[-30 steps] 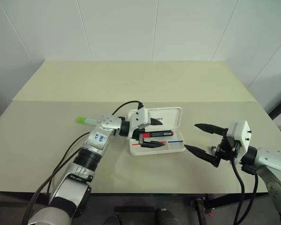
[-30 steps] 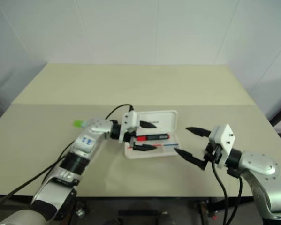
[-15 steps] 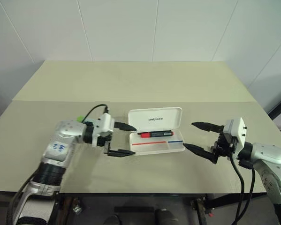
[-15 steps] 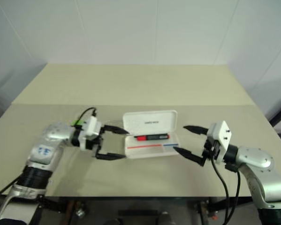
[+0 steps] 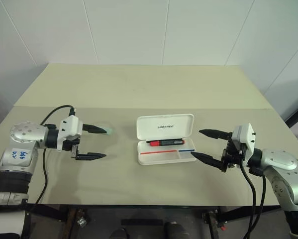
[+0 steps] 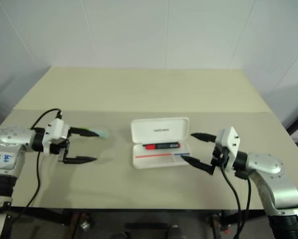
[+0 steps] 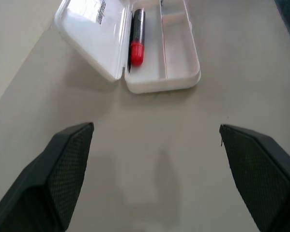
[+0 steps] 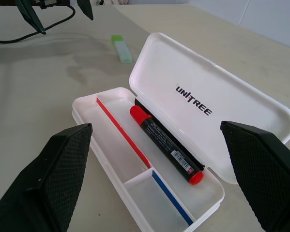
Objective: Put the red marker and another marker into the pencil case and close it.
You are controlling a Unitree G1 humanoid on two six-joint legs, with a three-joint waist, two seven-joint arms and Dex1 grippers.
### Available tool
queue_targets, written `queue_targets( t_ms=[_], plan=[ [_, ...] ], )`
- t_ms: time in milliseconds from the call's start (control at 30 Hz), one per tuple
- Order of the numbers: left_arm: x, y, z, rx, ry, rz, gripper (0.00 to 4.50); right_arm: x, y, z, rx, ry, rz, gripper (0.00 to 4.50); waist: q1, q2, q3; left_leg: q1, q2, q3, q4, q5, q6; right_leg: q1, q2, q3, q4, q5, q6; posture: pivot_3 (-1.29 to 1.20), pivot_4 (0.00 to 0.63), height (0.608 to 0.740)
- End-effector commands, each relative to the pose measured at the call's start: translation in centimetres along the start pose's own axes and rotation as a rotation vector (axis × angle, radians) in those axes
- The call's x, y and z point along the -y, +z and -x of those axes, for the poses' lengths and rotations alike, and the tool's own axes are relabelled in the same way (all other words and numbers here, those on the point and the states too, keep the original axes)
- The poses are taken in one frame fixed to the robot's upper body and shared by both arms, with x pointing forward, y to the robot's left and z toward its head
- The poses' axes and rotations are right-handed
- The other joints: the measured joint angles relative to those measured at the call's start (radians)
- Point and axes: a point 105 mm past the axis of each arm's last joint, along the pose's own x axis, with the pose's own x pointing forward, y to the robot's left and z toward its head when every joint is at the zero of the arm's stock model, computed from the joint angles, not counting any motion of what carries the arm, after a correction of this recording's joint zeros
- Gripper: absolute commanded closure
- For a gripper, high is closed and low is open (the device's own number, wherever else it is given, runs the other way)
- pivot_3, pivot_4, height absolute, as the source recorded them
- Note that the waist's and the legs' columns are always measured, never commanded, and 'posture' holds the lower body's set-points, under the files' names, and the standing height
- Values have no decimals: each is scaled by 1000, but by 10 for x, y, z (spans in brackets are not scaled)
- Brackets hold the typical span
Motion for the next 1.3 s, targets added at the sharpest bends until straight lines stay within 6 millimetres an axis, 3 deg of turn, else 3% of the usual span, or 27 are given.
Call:
queue_targets(
  t_ms=[33,367,700,1300],
  plan=[
    [-15,-5,19,-70,46,-71,30,1,8,-2,32,6,35,0,0,0,0,0,0,0,0,0,0,0,0,0,0,0,0,0,150,740],
    [-35,-35,38,-252,104,-93,30,-3,9,-6,46,-3,32,0,-1,0,0,-1,0,0,-1,-1,0,-1,0,-1,1,2,6,0,150,740],
    [-69,-34,30,-375,238,-117,30,-13,9,0,43,-50,19,0,1,0,0,-2,-1,-1,-1,-1,0,-2,0,-1,2,2,8,0,150,740],
    [-90,-50,3,-539,336,-27,30,-13,18,9,28,-102,32,0,1,-2,0,-2,-1,-1,0,-1,0,-2,0,0,3,2,8,0,150,740]
  ],
)
